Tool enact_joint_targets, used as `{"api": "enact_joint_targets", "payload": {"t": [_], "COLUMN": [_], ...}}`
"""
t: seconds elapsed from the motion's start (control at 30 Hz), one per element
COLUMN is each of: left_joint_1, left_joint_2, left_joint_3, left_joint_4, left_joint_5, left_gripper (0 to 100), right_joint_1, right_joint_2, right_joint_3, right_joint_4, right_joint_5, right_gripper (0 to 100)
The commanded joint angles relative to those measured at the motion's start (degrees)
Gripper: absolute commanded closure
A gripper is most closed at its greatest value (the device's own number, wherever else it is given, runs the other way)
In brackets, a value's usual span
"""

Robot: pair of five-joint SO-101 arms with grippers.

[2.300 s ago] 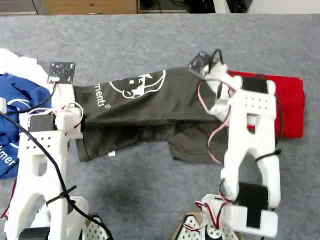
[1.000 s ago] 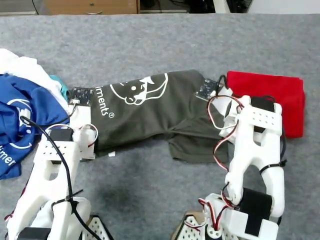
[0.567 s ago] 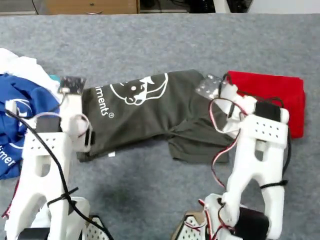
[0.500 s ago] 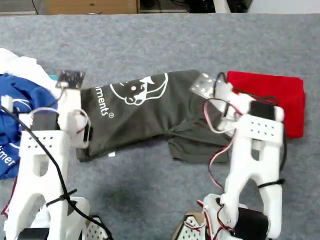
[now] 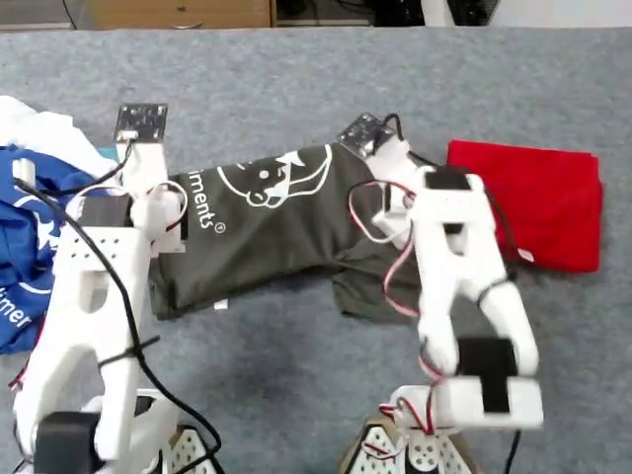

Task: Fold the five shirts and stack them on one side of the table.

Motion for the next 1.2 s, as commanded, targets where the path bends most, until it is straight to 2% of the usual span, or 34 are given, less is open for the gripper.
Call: {"api": "enact_joint_targets", "payload": {"t": [0.0, 0.37, 0.5, 0.73, 0.97, 1.07, 1.17], "left_joint_1": [-1.41, -1.49, -1.85, -5.80, -8.35, -8.35, -8.26], "left_joint_2": [0.13, 0.13, 0.13, 0.22, 0.22, 0.40, 0.22], "left_joint_3": [-0.88, -0.88, -0.97, -0.97, -0.53, -0.53, -0.53], "left_joint_4": [0.97, 1.14, 1.14, 1.14, 1.14, 1.14, 1.14], "left_joint_5": [-0.70, -0.88, -4.13, -4.57, -4.57, -4.57, -4.57], "left_gripper": [98, 98, 98, 98, 98, 98, 98], "right_joint_1": [-1.54, -2.51, -2.59, -2.95, -9.19, -8.75, -4.79], "right_joint_2": [5.32, 6.64, 4.88, -13.76, -31.52, -36.26, -37.58], "right_joint_3": [-6.55, -4.18, 1.45, 16.40, 33.45, 33.89, 28.18], "right_joint_4": [2.11, 7.56, 5.54, 2.46, 2.46, 2.37, 2.37], "right_joint_5": [-1.67, -1.67, -1.76, -1.32, 3.34, 3.52, 3.43], "right_gripper": [99.6, 99.6, 99.6, 99.6, 99.6, 99.6, 99.5]}}
